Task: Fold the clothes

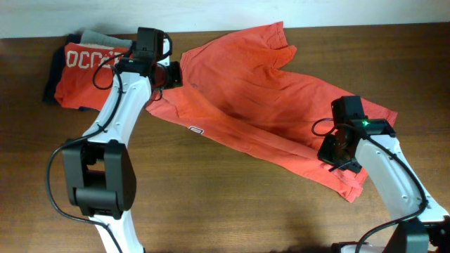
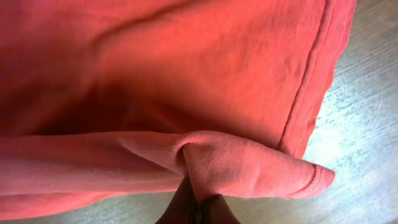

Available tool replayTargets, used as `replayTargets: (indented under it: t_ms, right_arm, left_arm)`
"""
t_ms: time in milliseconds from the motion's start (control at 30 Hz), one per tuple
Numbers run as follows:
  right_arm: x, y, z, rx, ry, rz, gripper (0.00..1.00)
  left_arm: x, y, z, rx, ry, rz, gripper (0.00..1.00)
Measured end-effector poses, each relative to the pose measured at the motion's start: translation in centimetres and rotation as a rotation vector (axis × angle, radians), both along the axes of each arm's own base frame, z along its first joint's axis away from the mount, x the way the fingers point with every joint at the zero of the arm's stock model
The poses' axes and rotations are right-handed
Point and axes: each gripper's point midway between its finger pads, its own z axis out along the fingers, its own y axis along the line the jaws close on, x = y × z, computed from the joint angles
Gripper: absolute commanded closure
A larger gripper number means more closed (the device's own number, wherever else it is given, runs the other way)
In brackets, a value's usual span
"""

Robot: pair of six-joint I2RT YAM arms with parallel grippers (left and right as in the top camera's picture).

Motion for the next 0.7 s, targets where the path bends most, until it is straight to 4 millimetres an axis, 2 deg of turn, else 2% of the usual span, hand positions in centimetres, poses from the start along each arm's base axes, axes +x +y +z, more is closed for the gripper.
replayTargets:
  t_ms: [133, 467, 700]
  right_arm:
    - [0.3, 0.0, -0.2, -0.002, -0.003, -0.001, 0.95]
    - [0.1, -0.2, -2.6, -0.009, 0.079, -0.001, 0.95]
    - [0.3, -0.4, -2.8, -0.022, 0.078, -0.002, 0.95]
  left_arm:
    - [0.0, -0.6, 0.1, -0.001, -0.006, -0.010, 1.00]
    - [0.2, -0.8, 0.3, -0.003, -0.019, -0.014, 0.99]
    - [0.9, -2.0, 0.9, -0.010, -0.064, -0.034, 0.99]
